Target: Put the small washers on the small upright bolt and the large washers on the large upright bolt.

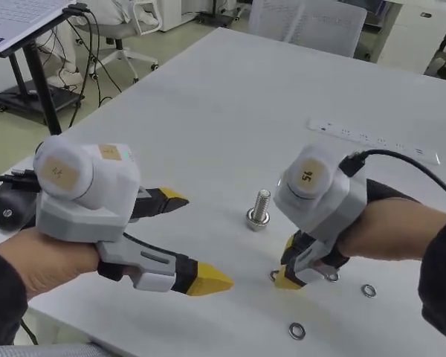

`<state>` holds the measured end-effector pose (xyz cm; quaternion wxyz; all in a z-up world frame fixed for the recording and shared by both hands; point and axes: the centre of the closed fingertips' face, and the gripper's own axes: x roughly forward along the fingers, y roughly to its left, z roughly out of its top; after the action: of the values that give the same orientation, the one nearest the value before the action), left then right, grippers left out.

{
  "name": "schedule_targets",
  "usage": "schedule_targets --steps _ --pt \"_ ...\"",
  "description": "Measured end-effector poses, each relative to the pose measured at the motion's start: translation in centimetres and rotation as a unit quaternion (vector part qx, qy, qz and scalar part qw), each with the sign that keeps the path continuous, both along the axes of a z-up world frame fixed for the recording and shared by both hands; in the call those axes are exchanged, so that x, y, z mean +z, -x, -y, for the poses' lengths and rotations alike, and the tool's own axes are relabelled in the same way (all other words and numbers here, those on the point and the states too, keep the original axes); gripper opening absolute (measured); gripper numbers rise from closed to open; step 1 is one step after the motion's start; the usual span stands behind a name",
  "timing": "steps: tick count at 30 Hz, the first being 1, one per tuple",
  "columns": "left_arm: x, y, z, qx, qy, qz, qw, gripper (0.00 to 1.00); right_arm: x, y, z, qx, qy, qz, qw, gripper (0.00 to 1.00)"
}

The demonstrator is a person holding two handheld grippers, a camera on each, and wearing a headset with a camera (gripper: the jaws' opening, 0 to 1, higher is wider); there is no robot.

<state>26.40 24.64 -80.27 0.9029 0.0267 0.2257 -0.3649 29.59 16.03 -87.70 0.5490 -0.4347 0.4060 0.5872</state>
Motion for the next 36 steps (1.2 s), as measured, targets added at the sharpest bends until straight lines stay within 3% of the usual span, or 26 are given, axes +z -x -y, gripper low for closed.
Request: schedule_targets --steps 12,36 --pt "0.08 0.02 0.04 -0.002 0.001 -0.001 1.0000 0.85 -0.04 0.49 -0.13 0.012 0.007 0.012 0.9998 0.17" --pt "0.31 0.07 0.11 -0.008 -0.002 0.001 1.0000 0.84 0.07 0.24 -0.20 0.006 0.006 0.002 1.0000 0.14"
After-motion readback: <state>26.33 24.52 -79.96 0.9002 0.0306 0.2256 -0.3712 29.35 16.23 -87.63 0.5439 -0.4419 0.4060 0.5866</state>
